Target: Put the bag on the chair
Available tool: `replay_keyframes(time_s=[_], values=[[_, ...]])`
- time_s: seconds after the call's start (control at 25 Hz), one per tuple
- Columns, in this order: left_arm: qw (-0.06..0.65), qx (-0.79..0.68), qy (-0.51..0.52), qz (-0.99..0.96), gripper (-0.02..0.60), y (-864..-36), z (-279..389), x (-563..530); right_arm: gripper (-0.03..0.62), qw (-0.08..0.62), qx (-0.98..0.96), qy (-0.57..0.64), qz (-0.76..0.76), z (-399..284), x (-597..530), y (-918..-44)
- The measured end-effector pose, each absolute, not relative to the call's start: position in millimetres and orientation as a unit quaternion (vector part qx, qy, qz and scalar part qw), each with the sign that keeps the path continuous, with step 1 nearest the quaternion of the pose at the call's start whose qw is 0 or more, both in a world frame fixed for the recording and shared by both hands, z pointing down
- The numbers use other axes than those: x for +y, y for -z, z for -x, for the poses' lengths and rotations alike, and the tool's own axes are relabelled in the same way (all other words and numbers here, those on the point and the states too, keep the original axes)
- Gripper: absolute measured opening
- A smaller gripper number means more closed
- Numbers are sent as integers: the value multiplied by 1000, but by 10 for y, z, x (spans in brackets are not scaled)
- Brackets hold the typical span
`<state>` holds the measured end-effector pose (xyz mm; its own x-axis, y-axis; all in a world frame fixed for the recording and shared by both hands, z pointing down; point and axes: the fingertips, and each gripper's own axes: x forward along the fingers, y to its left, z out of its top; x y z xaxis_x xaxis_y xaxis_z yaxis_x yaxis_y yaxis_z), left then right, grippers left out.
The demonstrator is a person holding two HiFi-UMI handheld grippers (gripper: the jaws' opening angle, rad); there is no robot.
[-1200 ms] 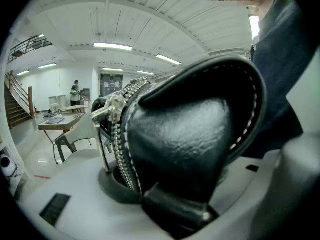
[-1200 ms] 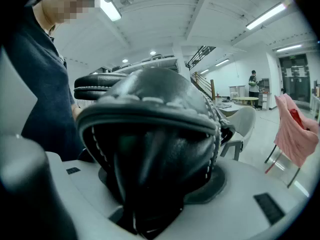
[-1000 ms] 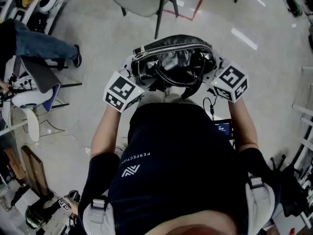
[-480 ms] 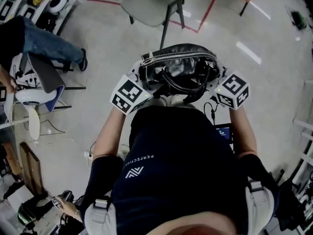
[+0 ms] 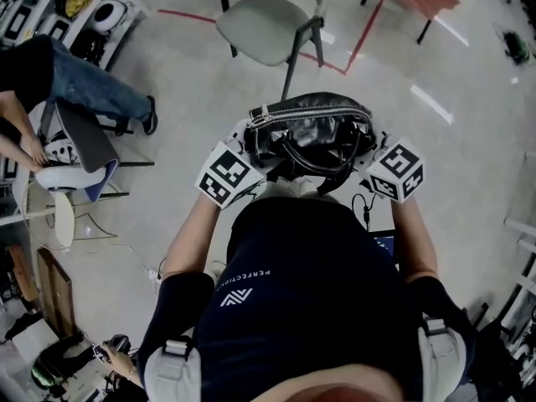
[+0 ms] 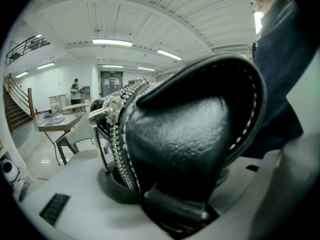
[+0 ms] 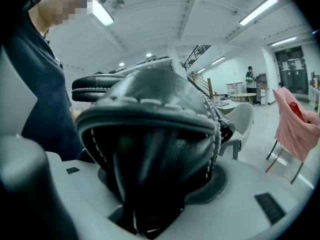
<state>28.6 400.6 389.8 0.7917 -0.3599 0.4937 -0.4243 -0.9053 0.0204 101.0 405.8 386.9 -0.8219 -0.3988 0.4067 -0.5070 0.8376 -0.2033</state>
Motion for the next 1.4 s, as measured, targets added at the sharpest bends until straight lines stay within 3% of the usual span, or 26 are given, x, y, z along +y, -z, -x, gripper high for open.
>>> replay_keyframes(time_s=[1.4], values=[[119,-207,-245,-939,272,-4098,624,2187,262,211,-931,-195,-227,-93,2221,-4024]])
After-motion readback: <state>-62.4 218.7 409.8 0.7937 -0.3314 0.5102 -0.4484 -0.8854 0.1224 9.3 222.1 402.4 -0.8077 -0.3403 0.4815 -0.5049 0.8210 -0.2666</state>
